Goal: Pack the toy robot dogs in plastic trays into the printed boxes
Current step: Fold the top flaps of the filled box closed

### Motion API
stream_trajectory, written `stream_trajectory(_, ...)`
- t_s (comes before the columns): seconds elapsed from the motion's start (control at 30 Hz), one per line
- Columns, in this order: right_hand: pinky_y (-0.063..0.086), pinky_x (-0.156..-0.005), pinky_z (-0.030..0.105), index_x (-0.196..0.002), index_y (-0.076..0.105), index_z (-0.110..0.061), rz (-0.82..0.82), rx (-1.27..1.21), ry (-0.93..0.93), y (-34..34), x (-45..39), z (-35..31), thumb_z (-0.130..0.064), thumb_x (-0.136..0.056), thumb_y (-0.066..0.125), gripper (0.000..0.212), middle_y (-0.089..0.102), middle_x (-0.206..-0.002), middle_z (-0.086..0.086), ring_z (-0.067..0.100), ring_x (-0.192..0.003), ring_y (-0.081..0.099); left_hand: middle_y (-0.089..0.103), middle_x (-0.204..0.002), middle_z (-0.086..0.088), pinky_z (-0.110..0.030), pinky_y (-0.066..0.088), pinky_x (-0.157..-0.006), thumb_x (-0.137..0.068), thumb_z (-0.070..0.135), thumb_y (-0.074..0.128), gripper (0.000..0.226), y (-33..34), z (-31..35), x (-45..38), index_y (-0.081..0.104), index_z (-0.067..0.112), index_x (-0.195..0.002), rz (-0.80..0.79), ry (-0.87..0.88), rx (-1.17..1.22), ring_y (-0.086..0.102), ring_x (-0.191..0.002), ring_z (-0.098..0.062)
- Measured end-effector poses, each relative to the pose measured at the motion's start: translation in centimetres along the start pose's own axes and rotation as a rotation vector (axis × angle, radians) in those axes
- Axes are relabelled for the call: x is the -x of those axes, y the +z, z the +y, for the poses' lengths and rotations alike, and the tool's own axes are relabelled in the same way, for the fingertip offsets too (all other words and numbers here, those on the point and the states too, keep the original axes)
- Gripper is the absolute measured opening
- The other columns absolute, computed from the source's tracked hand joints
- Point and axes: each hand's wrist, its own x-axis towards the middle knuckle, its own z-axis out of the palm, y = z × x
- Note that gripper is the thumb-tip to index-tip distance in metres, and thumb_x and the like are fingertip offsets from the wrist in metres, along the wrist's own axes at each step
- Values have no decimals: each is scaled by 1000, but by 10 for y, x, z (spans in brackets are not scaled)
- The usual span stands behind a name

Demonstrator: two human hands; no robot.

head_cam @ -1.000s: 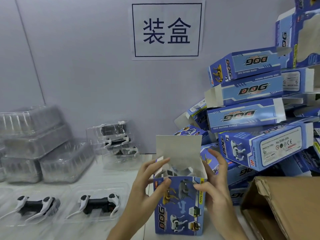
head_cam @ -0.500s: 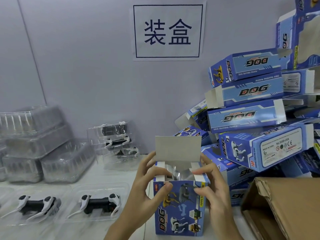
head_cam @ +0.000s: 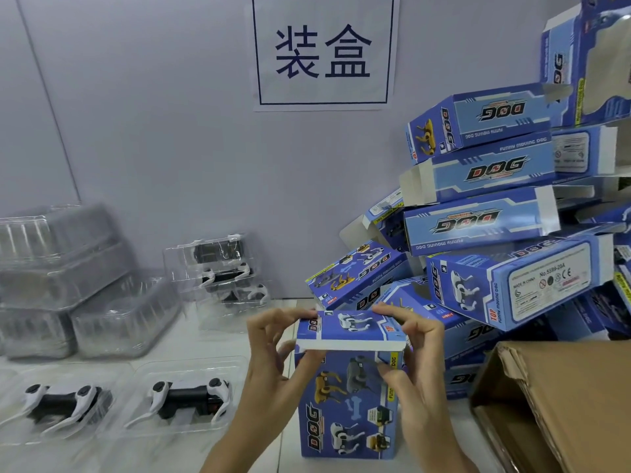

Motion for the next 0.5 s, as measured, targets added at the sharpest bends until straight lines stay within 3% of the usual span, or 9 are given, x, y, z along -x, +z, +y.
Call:
stream_trajectory(0.07,57,-89,22,-120,41,-7,0,-15,-7,1,0,0,-4,-87,58,38,60,-139,0,19,-125,62,62,-135,-1,-50,61,-81,-94,49,73,39,-4,-1,0,50,38,-124,-40,-7,-36,57,-133,-28)
stream_trajectory(0.17,55,-92,23,-125,41,-10,13,-41,-5,1,0,0,-2,-83,57,45,61,-138,1,20,-128,59,58,-136,-1,-58,59,-88,-97,52,68,40,-7,-2,-2,56,34,-130,-94,5,-133,57,-132,-30)
stream_trajectory(0.33,52,-96,18,-130,47,-8,-10,-1,8,-1,0,4,-2,-79,55,52,61,-138,-1,16,-133,56,49,-139,3,-48,59,-96,-94,53,73,51,-13,-1,1,59,30,-137,-182,46,-296,46,-142,-33)
stream_trajectory(0.43,51,-95,15,-131,50,-7,-37,15,22,-3,0,7,-5,-82,57,49,59,-140,-2,12,-133,55,49,-137,3,-49,58,-97,-93,58,71,48,-10,1,3,61,32,-133,-159,11,-253,46,-142,-33)
stream_trajectory(0.5,50,-97,15,-133,49,-9,-46,24,18,-3,0,8,-7,-86,57,48,57,-142,-2,12,-134,54,51,-133,4,-45,61,-90,-96,61,64,43,-6,5,2,63,33,-129,-107,-29,-201,51,-137,-32)
